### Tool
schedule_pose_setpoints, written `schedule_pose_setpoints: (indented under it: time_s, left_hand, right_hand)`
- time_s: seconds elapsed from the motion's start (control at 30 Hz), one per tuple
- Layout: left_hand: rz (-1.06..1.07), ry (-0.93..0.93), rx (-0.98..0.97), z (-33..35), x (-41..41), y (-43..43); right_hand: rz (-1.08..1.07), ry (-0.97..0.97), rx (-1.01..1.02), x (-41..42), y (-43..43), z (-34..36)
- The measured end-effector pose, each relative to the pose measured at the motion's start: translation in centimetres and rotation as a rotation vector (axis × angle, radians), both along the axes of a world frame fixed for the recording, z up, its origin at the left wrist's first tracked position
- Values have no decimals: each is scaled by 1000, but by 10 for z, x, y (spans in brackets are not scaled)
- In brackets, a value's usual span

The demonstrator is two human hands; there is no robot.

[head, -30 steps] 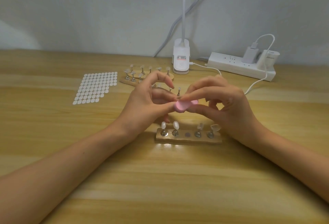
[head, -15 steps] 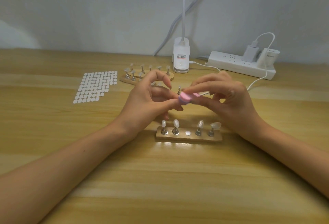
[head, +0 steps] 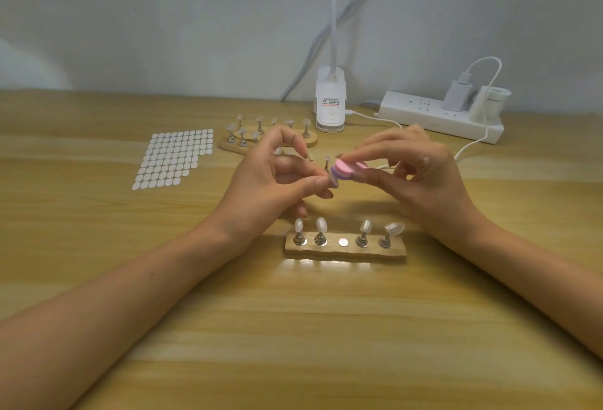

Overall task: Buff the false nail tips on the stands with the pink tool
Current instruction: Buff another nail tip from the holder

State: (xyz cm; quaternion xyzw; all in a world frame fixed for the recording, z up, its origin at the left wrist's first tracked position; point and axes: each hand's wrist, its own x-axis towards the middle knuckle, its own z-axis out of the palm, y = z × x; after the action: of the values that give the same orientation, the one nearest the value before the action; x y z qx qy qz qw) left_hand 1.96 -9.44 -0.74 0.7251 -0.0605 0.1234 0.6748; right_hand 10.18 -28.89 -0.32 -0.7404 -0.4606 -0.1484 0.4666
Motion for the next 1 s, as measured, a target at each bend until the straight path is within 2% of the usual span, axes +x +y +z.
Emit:
schedule_pose_setpoints:
  time_s: [0.17,0.27,0.37,0.5,0.6,0.7,1.0]
  left_hand:
    - [-9,-1,-18,0,1,0]
    - [-20,2,-22,0,1,0]
    - [-16,6,-24,0,1,0]
    - [-30,8,-28,-1,2,1]
    - [-38,13,-30,-1,2,1]
    - [-53,18,-37,-1,2,1]
    - [-67,29,-52,-1,3,2]
  right_hand:
    - [28,-37,-25,-1,1,-1]
    - [-9,25,11,0,0,1]
    - [49,-29,-26,-1,1,0]
    - [5,56,13,1,0,2]
    - [60,-5,-16,-1,1,1]
    - [26,45,10,0,0,3]
    - [59,-13,-18,-1,1,3]
